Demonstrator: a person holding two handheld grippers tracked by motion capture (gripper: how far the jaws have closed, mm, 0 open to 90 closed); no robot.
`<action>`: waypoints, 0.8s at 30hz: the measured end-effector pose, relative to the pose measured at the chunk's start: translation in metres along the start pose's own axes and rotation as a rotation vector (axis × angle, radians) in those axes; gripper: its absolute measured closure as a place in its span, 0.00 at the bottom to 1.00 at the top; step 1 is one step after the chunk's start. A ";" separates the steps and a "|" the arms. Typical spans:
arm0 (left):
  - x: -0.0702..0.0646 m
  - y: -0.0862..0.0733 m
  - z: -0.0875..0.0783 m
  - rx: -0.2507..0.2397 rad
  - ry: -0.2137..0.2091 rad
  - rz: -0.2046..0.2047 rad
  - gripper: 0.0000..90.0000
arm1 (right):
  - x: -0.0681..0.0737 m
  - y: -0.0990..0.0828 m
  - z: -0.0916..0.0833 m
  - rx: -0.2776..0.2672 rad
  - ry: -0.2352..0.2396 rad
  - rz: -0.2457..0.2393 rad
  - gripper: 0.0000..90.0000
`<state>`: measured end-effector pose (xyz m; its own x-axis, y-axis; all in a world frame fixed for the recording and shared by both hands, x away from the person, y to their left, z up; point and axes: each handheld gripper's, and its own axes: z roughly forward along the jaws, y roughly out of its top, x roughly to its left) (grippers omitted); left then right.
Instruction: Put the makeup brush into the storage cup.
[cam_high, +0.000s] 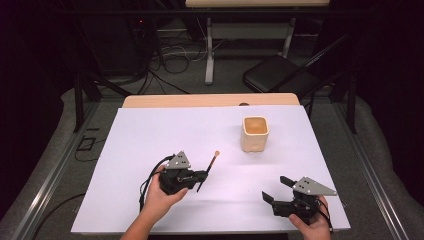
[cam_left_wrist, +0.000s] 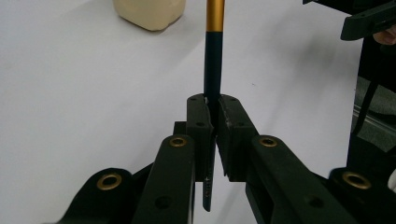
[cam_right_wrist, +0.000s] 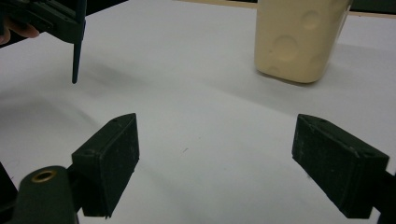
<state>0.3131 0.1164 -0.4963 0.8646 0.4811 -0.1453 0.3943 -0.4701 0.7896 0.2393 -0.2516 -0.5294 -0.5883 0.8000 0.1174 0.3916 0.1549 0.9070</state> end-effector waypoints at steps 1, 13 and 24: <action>0.000 0.000 0.000 -0.003 0.000 -0.001 0.93 | 0.000 0.000 0.000 0.003 0.001 -0.004 0.16; -0.003 0.000 0.004 -0.018 -0.006 -0.007 0.93 | 0.007 0.009 0.001 -0.022 0.024 0.040 0.16; -0.004 0.000 0.006 -0.022 -0.010 -0.011 0.93 | 0.013 0.022 0.008 0.021 0.043 0.041 0.16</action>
<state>0.3110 0.1102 -0.4994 0.8634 0.4786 -0.1595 0.3966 -0.4486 0.8009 0.2462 -0.2332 -0.5114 -0.6011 0.7805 0.1715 0.4302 0.1352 0.8925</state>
